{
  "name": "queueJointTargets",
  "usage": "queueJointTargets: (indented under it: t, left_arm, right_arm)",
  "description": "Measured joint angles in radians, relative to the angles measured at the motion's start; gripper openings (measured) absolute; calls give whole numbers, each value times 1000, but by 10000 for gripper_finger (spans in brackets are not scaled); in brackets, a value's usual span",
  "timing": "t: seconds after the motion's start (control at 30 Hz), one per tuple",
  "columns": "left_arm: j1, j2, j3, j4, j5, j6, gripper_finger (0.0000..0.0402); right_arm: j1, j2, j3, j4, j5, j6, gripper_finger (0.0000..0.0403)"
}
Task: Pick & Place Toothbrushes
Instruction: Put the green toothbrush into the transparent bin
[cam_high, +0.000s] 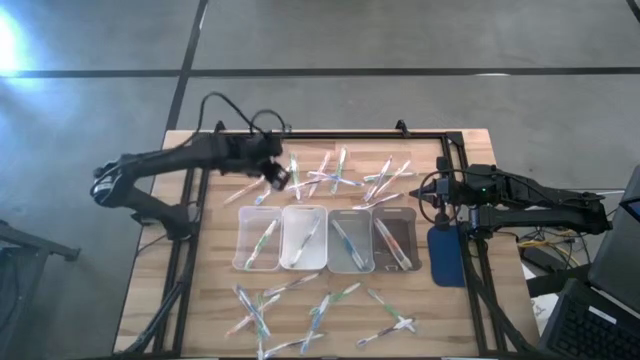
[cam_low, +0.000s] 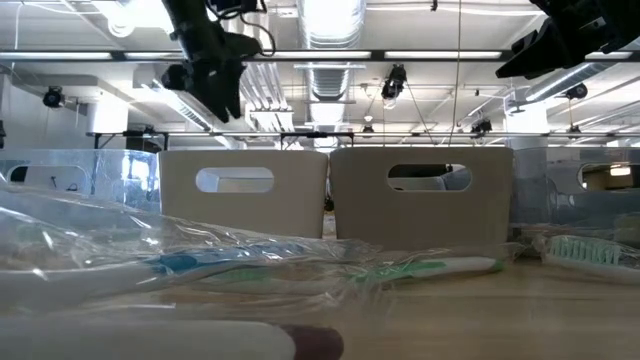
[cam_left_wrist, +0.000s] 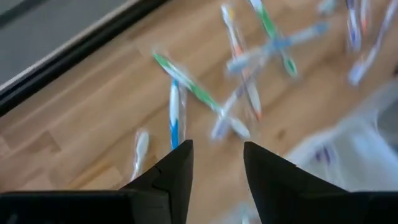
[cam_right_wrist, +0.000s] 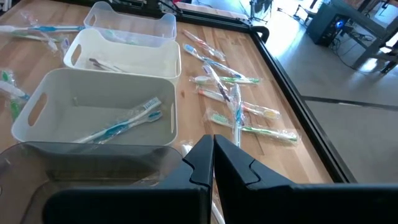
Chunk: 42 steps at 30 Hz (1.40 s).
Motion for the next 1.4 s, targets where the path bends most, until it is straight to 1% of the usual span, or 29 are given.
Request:
queueJointTargets:
  t: [0.13, 0.27, 0.43, 0.57, 0.73, 0.87, 1.07, 1.4]
  left_arm:
    - [75, 0, 0, 71, -9, 26, 147]
    - [90, 12, -1, 191, -72, 60, 147]
    - [107, 71, -14, 324, -77, 82, 147]
    - [144, 139, -17, 338, -74, 47, 147]
    - [169, 184, -16, 360, 8, -27, 147]
    - [168, 212, -16, 394, 19, -64, 147]
    - [159, 245, -16, 378, 18, -187, 147]
    - [119, 322, -16, 360, -27, -331, 147]
  right_arm:
    - [0, 0, 0, 0, 0, 0, 8]
    - [0, 0, 0, 0, 0, 0, 8]
    - [0, 1, 0, 0, 0, 0, 8]
    - [0, 1, 0, 0, 0, 0, 8]
    - [0, 1, 0, 0, 0, 0, 8]
    - [0, 1, 0, 0, 0, 0, 8]
    - [0, 0, 0, 0, 0, 0, 8]
    - [0, 4, 0, 0, 0, 0, 8]
